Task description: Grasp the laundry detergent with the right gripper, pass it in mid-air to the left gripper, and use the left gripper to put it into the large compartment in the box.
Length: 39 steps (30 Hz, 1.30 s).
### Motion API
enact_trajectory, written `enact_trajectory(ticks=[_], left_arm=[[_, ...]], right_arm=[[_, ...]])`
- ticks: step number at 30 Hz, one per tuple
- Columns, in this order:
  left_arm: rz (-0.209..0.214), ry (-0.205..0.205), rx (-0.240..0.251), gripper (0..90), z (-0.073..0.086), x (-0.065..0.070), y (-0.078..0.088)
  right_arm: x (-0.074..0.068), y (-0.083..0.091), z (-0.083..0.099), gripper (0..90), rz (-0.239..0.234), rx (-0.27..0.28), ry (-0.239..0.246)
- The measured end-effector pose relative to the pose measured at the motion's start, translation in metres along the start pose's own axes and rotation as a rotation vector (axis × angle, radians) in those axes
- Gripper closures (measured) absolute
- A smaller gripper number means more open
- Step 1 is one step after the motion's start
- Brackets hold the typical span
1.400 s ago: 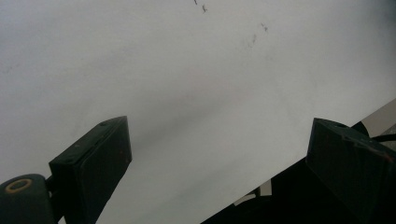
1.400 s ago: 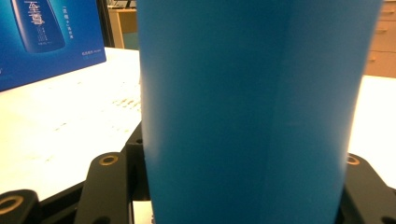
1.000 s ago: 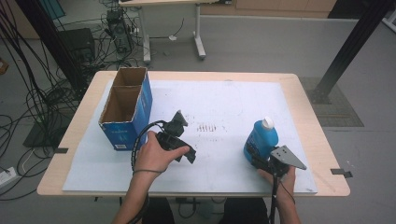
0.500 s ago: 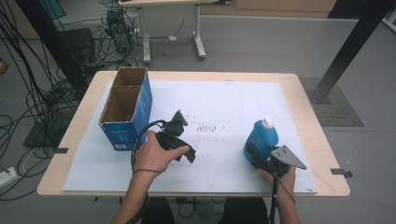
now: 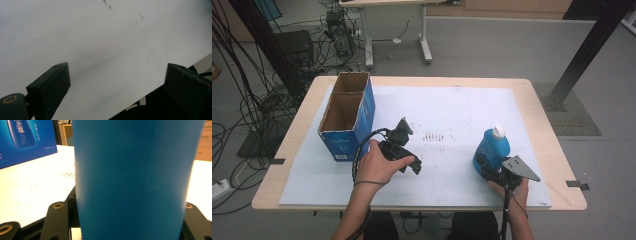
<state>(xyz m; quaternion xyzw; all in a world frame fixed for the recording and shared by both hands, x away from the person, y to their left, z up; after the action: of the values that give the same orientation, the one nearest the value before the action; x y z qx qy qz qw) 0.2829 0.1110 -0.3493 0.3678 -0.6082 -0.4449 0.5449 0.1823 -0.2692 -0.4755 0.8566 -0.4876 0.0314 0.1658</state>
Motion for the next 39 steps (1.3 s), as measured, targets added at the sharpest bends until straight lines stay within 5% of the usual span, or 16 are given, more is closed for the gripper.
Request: enact_trajectory(ticks=[25,39], left_arm=[[-0.002,-0.029,0.004,7.4,0.0,-0.001,0.01],[-0.022,-0.127,0.01,7.5,0.002,0.008,0.034]], right_arm=[[0.008,0.0,-0.006,42.3,-0.027,-0.008,-0.014],[0.021,0.001,-0.021,42.3,-0.144,0.033,-0.021]])
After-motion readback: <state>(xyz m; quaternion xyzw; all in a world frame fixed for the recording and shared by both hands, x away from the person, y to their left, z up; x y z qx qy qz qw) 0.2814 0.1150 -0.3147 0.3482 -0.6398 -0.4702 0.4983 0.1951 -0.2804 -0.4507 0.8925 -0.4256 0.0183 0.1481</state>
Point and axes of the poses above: each handheld gripper's, and its own axes: y roughly backward along the jaws, z roughly out of its underside, x roughly to its right, the point moved 9 cm from there along -y, roughly forward along the jaws, and after that the axes turned 15 degrees about y, right-handed, at the moved point
